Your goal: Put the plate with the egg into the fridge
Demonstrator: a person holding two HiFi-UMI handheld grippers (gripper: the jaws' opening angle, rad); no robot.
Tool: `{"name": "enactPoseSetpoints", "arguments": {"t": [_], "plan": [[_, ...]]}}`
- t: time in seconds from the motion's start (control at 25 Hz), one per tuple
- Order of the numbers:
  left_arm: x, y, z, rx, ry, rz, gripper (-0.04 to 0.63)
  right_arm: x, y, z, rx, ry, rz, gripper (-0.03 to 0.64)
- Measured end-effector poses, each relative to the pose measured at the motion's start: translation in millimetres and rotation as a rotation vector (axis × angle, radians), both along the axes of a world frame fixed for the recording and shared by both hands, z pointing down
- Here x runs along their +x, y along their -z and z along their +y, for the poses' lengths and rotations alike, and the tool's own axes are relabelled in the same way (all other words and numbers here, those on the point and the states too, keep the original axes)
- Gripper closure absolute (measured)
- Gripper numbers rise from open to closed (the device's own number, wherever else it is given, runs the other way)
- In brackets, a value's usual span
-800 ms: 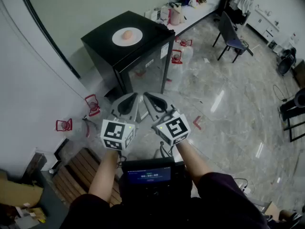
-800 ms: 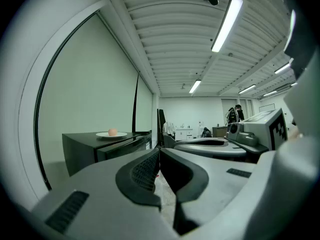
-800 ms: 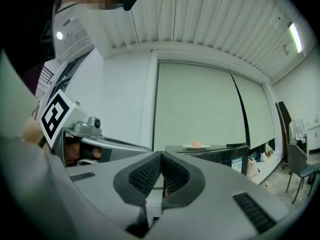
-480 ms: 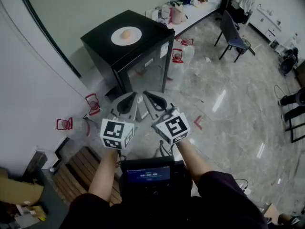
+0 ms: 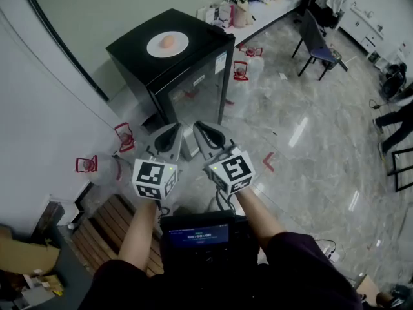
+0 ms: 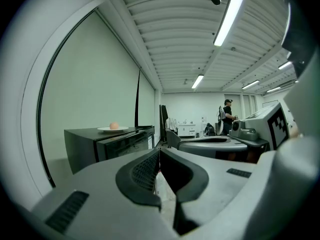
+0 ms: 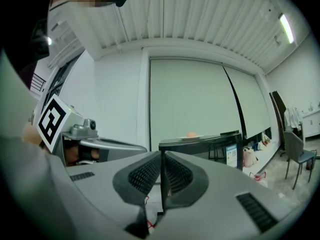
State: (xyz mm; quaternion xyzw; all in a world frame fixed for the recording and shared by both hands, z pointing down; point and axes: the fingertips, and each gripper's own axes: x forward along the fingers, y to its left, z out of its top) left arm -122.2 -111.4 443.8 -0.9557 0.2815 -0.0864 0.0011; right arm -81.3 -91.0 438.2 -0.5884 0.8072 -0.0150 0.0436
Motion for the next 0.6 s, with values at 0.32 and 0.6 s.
{"name": "enactPoseSetpoints", "arguments": {"t": [0.32, 0.6], "plan": [[-20, -34, -25, -0.024, -0.051, 0.009, 0.586, -11, -38, -15, -0.070, -0.111, 0.026, 0.607], [-42, -57, -62, -0.046, -0.213, 0.000, 0.586, -27, -68, -50, -0.121, -0.315, 0.054, 0.607]]}}
